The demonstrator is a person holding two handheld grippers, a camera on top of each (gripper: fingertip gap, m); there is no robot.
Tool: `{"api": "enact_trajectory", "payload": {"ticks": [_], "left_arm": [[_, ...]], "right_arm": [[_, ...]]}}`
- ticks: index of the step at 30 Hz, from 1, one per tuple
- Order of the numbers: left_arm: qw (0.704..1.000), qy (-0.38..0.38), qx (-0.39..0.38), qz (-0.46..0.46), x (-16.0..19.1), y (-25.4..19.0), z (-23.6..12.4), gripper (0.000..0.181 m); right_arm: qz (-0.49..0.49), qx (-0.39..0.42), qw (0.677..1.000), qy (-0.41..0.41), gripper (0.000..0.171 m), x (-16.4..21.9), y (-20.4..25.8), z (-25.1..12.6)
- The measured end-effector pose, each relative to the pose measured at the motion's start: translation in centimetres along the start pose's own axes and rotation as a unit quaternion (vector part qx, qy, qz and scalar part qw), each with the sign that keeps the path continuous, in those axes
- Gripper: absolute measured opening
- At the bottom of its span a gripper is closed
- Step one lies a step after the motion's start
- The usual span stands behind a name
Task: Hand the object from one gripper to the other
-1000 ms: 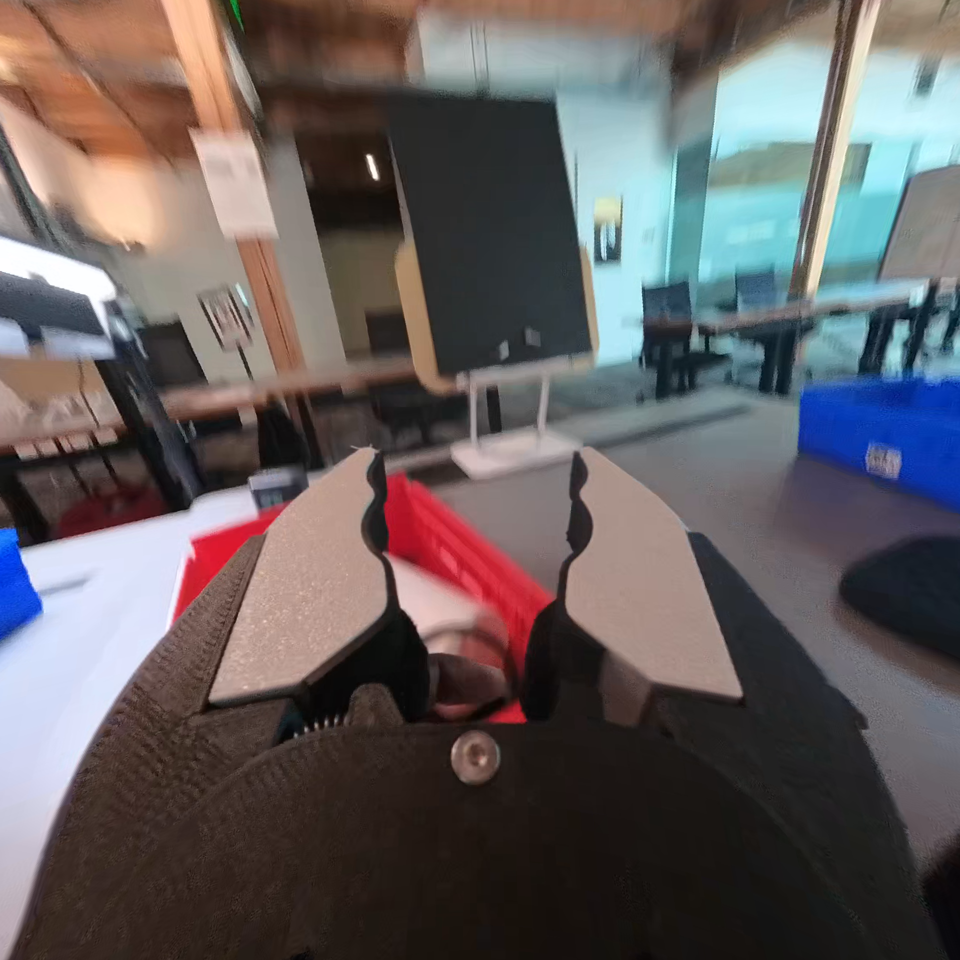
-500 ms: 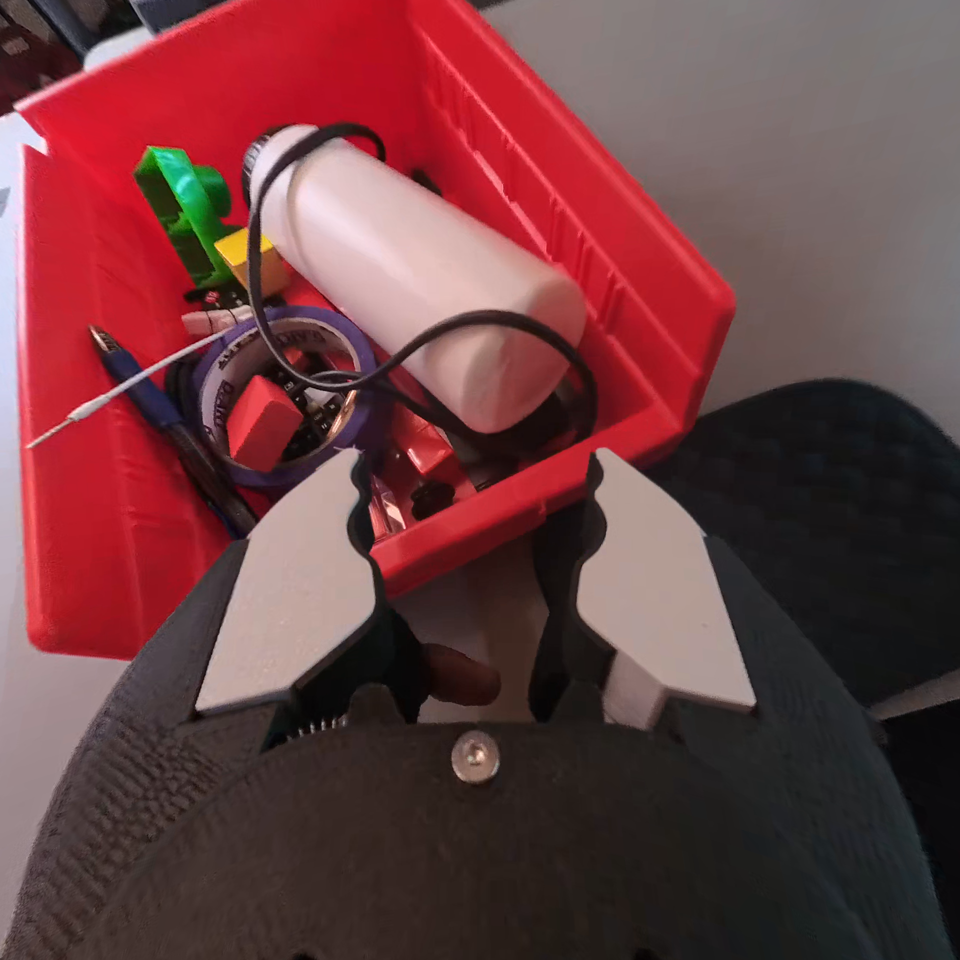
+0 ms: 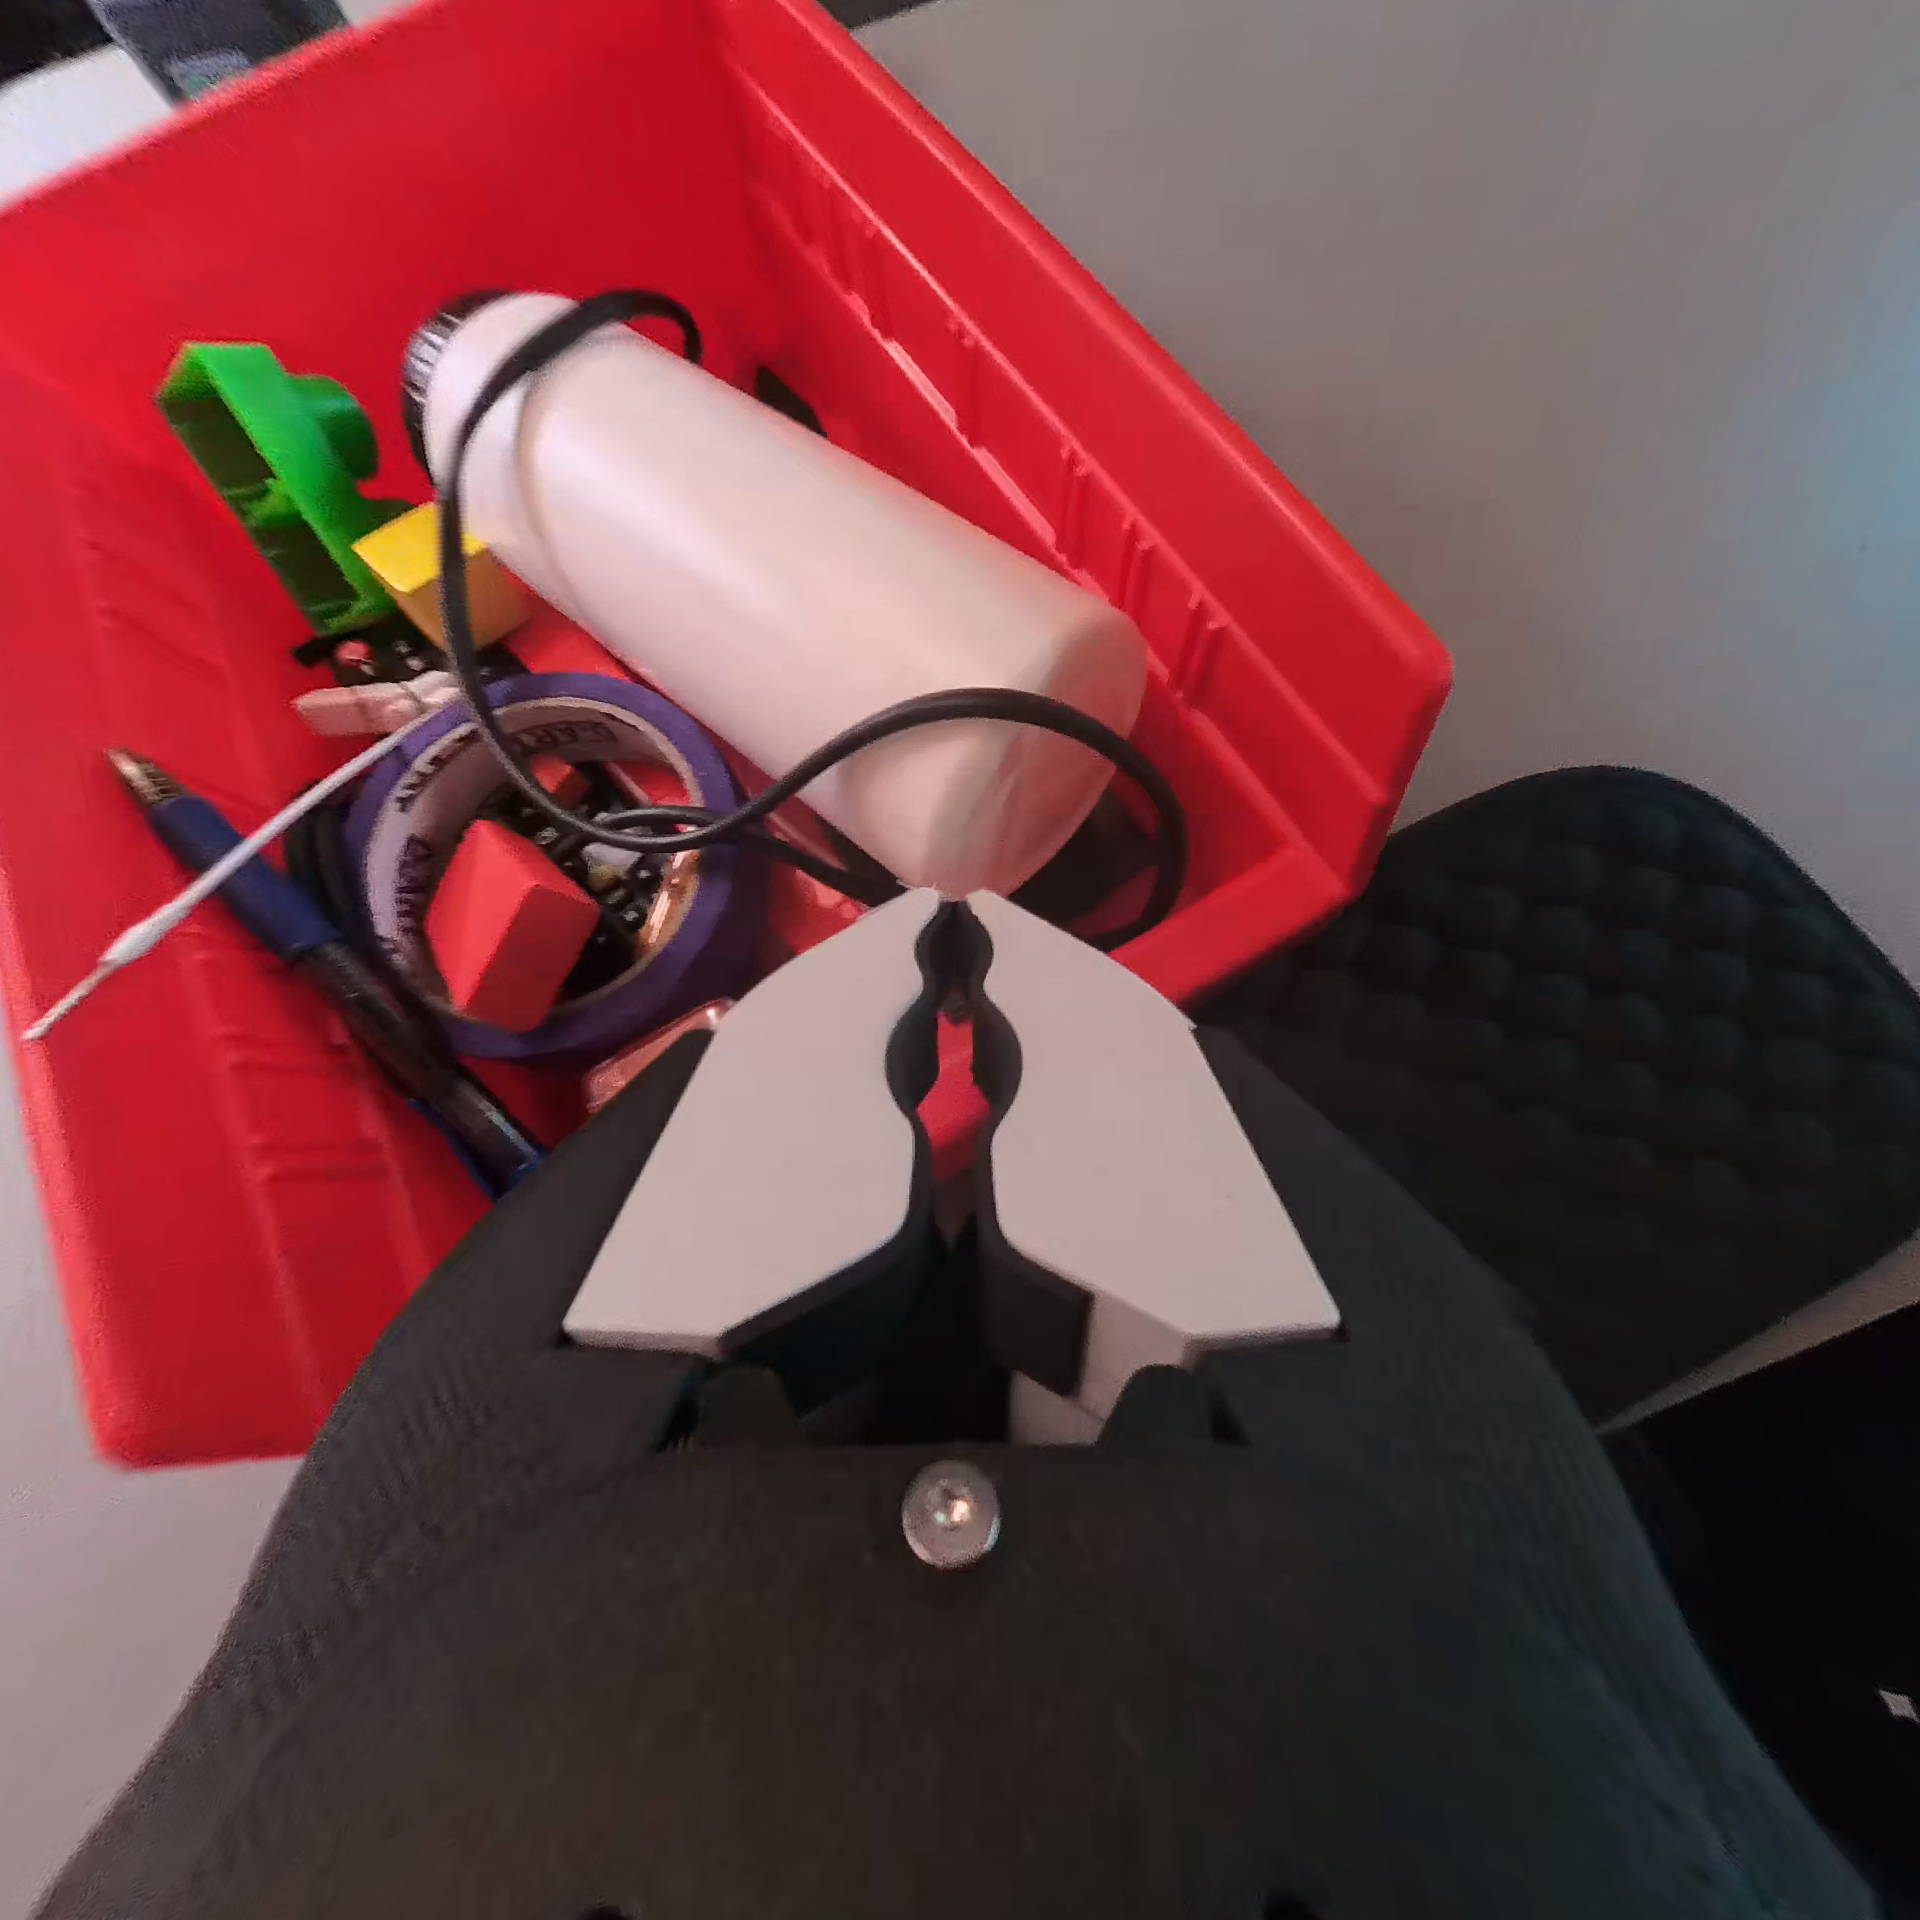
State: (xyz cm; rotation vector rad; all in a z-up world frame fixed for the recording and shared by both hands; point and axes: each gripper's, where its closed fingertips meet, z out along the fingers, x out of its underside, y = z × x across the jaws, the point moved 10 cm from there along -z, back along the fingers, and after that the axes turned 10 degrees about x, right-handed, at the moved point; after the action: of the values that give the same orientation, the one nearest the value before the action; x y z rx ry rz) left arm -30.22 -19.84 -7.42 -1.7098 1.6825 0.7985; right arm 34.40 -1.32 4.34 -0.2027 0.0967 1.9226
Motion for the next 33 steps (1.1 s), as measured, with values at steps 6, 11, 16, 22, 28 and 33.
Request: {"api": "enact_trajectory", "payload": {"ticks": [6, 11, 16, 22, 28, 33], "left_arm": [[0.998, -0.068, -0.019, 0.001, 0.0, 1.0, -2.7, 0.003], [0.994, -0.041, -0.035, 0.099, 0.4, 1.2, -1.2, 0.043], [0.964, 0.072, -0.151, 0.208, 0.5, 2.1, 1.3, 0.046], [0.956, 0.051, -0.144, 0.252, 0.1, 2.2, 3.2, 0.034], [0.963, 0.011, -0.134, 0.233, 0.0, 2.8, 3.5, 0.005], [0.947, -0.169, -0.205, 0.180, -2.2, 2.4, -0.5, 0.003]], "right_arm": [[-0.017, 0.034, 0.997, -0.069, 0.044, -4.0, -2.2, -0.6], [0.013, 0.058, 0.993, -0.100, 0.039, -5.2, -3.5, -1.0], [0.009, 0.046, 0.995, -0.090, 0.037, -5.1, -2.9, -1.0], [-0.025, 0.017, 0.996, -0.086, 0.036, -4.8, -1.6, -0.8], [-0.041, -0.002, 0.995, -0.091, 0.036, -4.6, -0.8, -0.7], [-0.034, -0.008, 0.996, -0.080, 0.035, -4.0, -0.6, -0.7]]}}
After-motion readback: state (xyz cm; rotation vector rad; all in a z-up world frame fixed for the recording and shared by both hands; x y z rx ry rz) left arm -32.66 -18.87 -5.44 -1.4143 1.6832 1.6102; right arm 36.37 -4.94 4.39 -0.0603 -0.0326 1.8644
